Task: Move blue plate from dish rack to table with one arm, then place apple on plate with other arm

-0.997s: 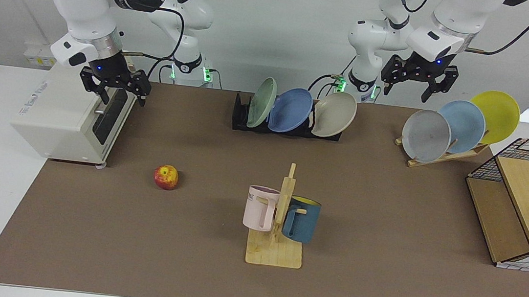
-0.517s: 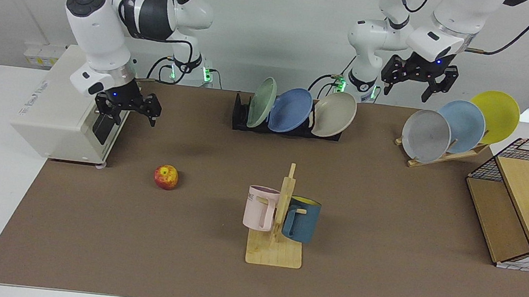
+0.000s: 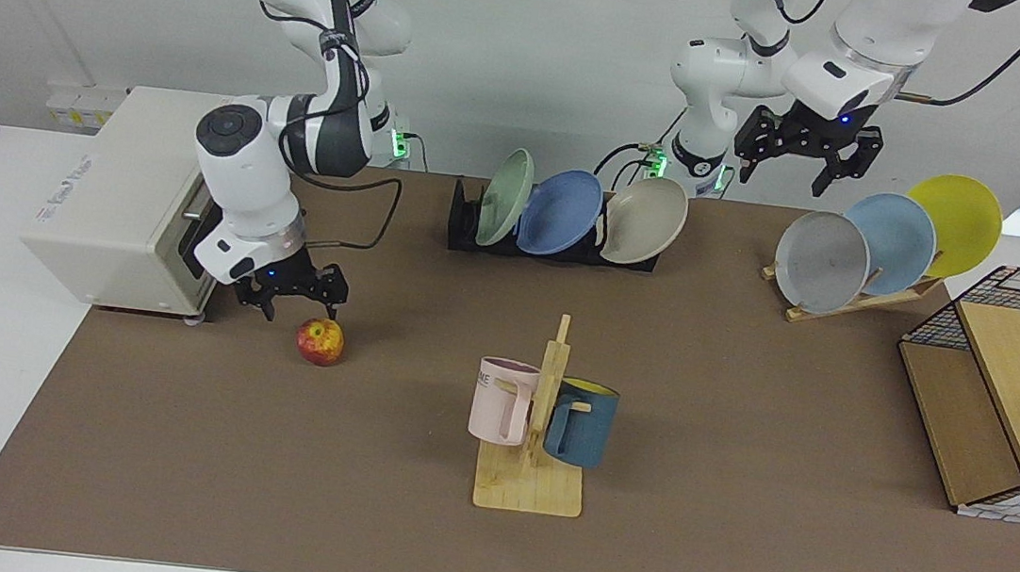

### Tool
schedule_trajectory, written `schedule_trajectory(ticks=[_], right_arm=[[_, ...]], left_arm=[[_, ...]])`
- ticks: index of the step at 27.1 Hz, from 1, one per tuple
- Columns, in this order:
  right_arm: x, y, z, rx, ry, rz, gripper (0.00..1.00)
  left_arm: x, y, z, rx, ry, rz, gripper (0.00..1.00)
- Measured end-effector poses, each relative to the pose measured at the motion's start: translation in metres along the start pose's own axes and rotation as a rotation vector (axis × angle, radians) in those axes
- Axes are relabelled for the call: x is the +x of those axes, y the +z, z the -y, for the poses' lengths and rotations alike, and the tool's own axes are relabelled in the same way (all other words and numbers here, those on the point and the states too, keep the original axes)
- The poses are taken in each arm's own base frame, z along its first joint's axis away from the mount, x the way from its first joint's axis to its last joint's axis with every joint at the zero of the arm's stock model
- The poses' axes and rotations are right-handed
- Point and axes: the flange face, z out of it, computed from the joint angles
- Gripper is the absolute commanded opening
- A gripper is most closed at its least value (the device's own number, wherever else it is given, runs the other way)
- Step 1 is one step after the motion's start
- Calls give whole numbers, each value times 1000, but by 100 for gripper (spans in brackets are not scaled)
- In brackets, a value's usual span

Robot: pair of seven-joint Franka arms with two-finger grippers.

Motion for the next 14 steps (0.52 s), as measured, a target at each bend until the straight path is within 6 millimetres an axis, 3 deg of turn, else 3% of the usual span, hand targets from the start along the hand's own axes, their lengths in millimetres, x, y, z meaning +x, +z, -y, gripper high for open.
schedule_trajectory(ticks=[6, 14], right_arm=[[2, 35, 6, 2, -9, 15, 100], [-5, 64, 4, 0, -7, 18, 100]], left_arm=[[-11, 21, -14, 1, 14, -30, 100], [-25, 79, -60, -28, 80, 29, 100]])
